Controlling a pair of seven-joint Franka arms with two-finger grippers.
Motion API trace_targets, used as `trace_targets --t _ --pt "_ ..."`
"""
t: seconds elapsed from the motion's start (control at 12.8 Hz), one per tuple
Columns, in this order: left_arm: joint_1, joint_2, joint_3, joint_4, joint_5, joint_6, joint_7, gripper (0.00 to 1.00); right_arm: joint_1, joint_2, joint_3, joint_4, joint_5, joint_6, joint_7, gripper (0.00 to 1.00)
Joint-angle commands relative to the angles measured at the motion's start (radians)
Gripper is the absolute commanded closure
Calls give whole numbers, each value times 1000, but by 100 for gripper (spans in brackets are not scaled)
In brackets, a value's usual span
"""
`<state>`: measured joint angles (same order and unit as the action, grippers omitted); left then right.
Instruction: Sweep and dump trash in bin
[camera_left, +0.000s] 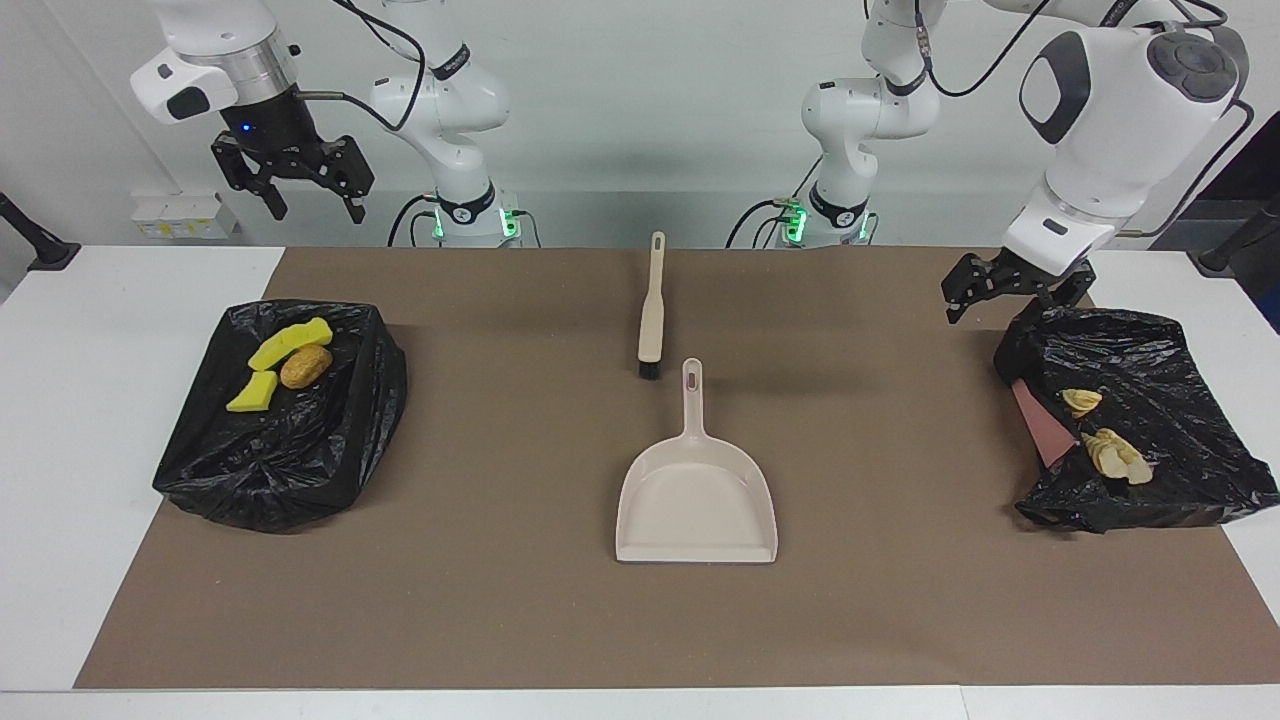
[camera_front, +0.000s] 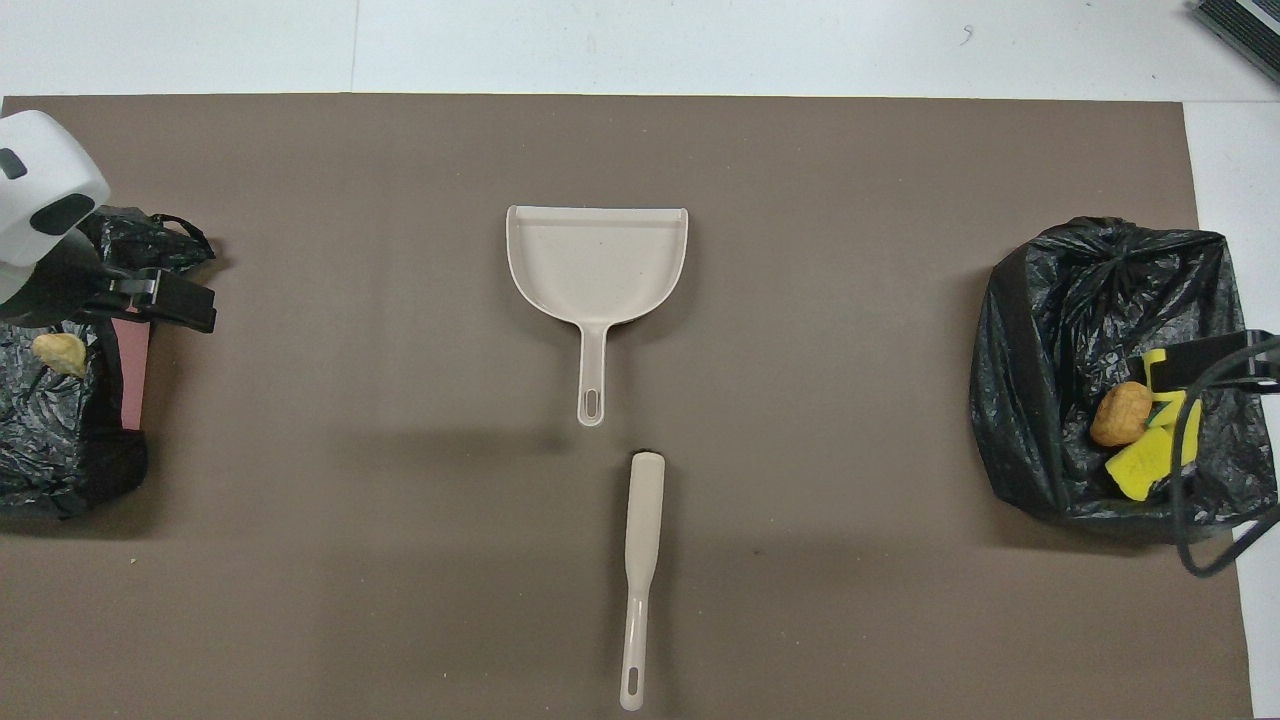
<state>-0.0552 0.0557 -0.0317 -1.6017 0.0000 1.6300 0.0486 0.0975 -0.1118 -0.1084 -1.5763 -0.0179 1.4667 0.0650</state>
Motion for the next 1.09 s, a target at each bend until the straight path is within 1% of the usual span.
trace_targets --t 0.0,0.31,0.47,1.01 --pt "5 -19 0 8 17 -50 24 0 -5 -12 -2 -8 19 -2 -33 0" --pt "5 -13 0 54 3 -71 24 0 -5 -12 -2 -8 19 -2 -33 0" --pt "3 -4 0 81 5 -120 24 0 -5 -12 -2 -8 19 -2 -33 0" --pt "2 -8 0 89 9 -127 24 0 -5 -12 -2 -8 19 -2 -33 0"
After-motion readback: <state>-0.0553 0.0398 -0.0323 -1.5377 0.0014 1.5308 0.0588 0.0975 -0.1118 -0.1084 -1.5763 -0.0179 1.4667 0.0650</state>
